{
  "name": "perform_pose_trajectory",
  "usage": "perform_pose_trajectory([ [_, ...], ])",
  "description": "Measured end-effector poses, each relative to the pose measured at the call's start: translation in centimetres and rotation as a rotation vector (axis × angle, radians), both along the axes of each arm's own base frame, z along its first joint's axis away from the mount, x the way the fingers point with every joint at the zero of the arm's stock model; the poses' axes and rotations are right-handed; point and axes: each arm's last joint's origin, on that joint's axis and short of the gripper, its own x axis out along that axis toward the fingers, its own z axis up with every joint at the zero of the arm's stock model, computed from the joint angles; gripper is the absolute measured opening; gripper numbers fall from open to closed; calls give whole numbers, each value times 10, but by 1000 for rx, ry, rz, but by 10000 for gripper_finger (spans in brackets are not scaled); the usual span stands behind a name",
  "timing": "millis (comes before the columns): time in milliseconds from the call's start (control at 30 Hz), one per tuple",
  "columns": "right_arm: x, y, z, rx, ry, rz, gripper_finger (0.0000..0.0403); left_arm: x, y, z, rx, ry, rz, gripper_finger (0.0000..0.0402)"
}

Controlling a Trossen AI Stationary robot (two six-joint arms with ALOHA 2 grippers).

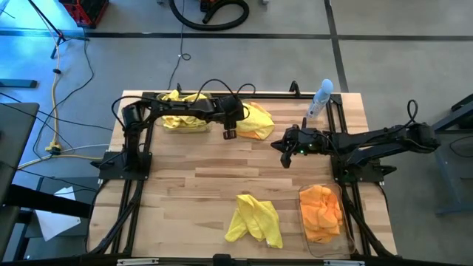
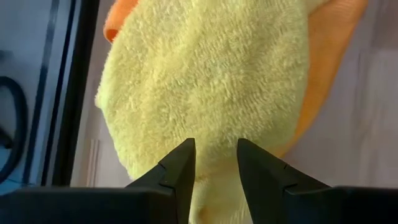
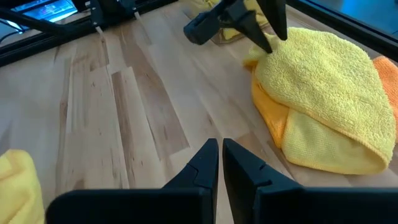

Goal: Sort microfiber towel by color & place in baskets
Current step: Put the yellow towel into the top transparent bin

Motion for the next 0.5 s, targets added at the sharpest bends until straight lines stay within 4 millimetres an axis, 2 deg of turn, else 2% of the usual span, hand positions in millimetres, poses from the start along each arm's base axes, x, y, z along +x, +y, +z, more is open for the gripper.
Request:
perform_pose_trajectory([
  [133,0,0,0,0,1,0,19,-1,2,-1,-15,-2,0,73],
  [267,0,0,0,0,-1,0,19,1,0,-3,-21,-4,-7,14],
  [500,0,0,0,0,-2,0,19,1,-1,-3,-40,-11,27,1],
])
